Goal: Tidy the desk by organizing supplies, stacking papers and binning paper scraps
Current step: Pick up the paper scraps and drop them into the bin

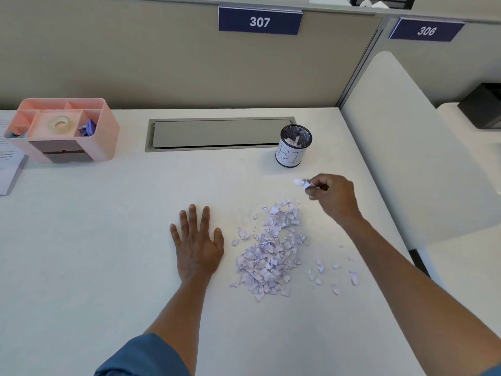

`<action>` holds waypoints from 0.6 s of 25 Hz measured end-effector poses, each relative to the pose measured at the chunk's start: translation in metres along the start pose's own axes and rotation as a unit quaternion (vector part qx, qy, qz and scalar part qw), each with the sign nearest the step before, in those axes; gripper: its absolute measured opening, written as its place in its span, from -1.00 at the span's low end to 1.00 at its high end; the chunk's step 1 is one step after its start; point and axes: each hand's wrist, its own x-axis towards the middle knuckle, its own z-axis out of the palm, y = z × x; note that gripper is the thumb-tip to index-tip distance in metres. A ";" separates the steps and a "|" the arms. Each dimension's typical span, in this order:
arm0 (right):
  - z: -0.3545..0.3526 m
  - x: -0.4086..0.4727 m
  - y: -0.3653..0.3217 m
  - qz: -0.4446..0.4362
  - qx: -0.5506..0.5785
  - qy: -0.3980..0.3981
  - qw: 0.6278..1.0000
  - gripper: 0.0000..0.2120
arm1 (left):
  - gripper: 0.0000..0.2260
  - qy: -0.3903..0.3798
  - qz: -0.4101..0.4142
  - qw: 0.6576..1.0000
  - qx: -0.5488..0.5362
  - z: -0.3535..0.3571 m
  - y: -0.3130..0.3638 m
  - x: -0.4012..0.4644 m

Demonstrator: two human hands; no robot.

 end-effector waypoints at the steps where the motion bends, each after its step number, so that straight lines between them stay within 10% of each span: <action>1: -0.004 0.011 -0.007 -0.005 0.013 0.005 1.000 -0.87 | -0.43 0.000 0.001 1.000 0.000 0.000 0.000 0.000; 15: 0.018 0.160 -0.053 -0.074 -0.234 0.003 0.969 -0.84 | -0.40 0.001 -0.003 1.000 0.012 0.000 0.001 0.002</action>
